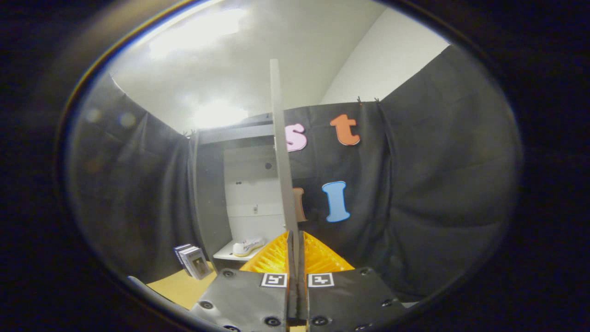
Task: Open the shoe cabinet door, grab the shoes and put them into the shoe cabinet, then close the shoe cabinet door.
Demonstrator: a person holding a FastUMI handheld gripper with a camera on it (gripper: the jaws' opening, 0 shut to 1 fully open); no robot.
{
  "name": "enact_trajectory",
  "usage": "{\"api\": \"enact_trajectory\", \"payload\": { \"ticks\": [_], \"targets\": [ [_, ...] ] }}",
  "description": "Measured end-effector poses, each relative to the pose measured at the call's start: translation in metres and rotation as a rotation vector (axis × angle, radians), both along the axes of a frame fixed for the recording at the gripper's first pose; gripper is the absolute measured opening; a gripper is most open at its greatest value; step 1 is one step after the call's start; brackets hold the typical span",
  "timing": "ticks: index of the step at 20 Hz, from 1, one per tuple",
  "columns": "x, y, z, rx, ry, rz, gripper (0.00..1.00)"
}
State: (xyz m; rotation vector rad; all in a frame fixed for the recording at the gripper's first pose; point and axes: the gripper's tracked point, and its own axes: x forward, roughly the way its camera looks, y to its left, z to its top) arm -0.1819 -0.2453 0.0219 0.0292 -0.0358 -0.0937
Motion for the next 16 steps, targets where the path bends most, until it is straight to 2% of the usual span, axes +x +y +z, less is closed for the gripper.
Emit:
{"api": "enact_trajectory", "payload": {
  "ticks": [4, 8, 15, 16],
  "targets": [
    [0.000, 0.044, -0.021, -0.003, 0.038, 0.089, 0.02],
    [0.009, 0.087, -0.068, 0.035, 0.130, 0.154, 0.02],
    [0.047, 0.150, -0.196, 0.123, 0.343, 0.198, 0.02],
    [0.053, 0.156, -0.219, 0.135, 0.375, 0.193, 0.06]
  ]
}}
